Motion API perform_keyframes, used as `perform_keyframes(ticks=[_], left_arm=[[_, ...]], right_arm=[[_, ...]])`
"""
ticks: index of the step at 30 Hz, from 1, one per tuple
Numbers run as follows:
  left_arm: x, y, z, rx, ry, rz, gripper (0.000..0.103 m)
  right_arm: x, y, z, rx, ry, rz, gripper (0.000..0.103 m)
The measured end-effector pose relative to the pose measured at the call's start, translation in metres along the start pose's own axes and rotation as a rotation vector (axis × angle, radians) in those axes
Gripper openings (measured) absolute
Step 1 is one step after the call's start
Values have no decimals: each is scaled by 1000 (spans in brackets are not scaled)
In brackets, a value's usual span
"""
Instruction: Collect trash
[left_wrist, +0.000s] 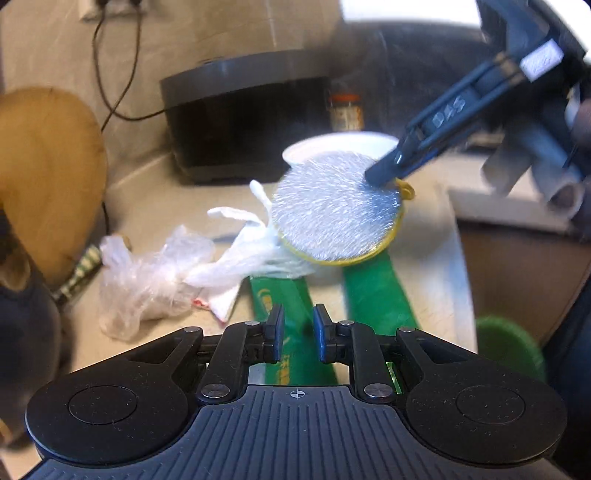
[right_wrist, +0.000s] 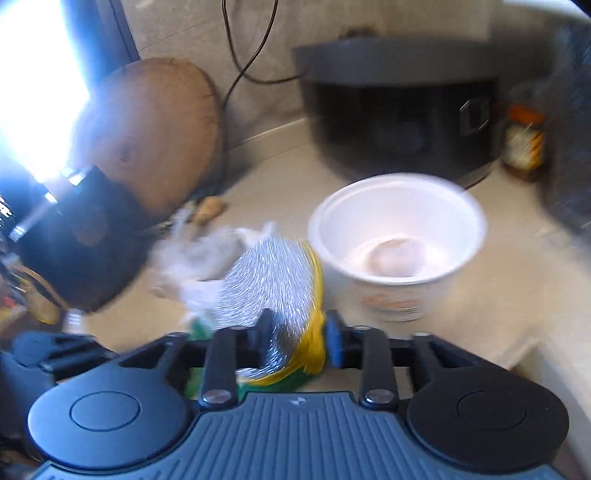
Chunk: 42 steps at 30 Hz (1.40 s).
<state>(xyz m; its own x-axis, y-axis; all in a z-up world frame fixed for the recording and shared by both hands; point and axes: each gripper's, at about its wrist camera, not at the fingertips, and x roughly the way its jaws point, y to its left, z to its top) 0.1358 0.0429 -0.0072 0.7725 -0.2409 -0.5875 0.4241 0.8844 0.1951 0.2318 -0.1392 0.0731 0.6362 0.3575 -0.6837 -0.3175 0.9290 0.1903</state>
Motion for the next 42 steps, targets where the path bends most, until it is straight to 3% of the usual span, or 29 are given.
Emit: perform_keyframes(ticks=[1, 2, 3, 7, 13, 16, 20, 22, 24, 27, 32, 37, 42], left_arm=[[3, -3, -1, 14, 15, 5, 24], [7, -5, 1, 19, 25, 7, 25], [10, -4, 1, 21, 35, 8, 25], [29, 5, 5, -25, 109, 35, 25], [41, 17, 9, -110, 129, 13, 24], [42, 17, 8, -122, 138, -34, 37], [33, 15, 7, -127, 131, -67, 41], [25, 19, 9, -148, 88, -46, 41], [22, 18, 11, -123, 62, 24, 41], [35, 19, 11, -98, 108, 73, 41], [50, 34, 15, -179, 129, 42, 41], [61, 32, 21, -171, 169, 3, 44], [63, 32, 19, -188, 147, -14, 44]], right_arm=[[-6, -1, -5, -22, -25, -41, 60], [-14, -4, -11, -38, -47, -70, 67], [-20, -5, -15, -48, -66, -89, 68], [-33, -13, -25, -62, -87, -116, 71], [-43, -13, -47, -125, -98, -150, 75], [-42, -11, -55, -151, -98, -156, 77], [-37, -7, -61, -168, -83, -152, 77], [-36, -9, -64, -167, -82, -150, 77], [-34, -11, -65, -159, -80, -152, 78], [-31, -15, -68, -133, -71, -144, 78], [-29, -17, -79, -127, -55, -126, 78], [-32, -14, -84, -156, -66, -120, 79], [-35, -4, -78, -186, -103, -111, 82]])
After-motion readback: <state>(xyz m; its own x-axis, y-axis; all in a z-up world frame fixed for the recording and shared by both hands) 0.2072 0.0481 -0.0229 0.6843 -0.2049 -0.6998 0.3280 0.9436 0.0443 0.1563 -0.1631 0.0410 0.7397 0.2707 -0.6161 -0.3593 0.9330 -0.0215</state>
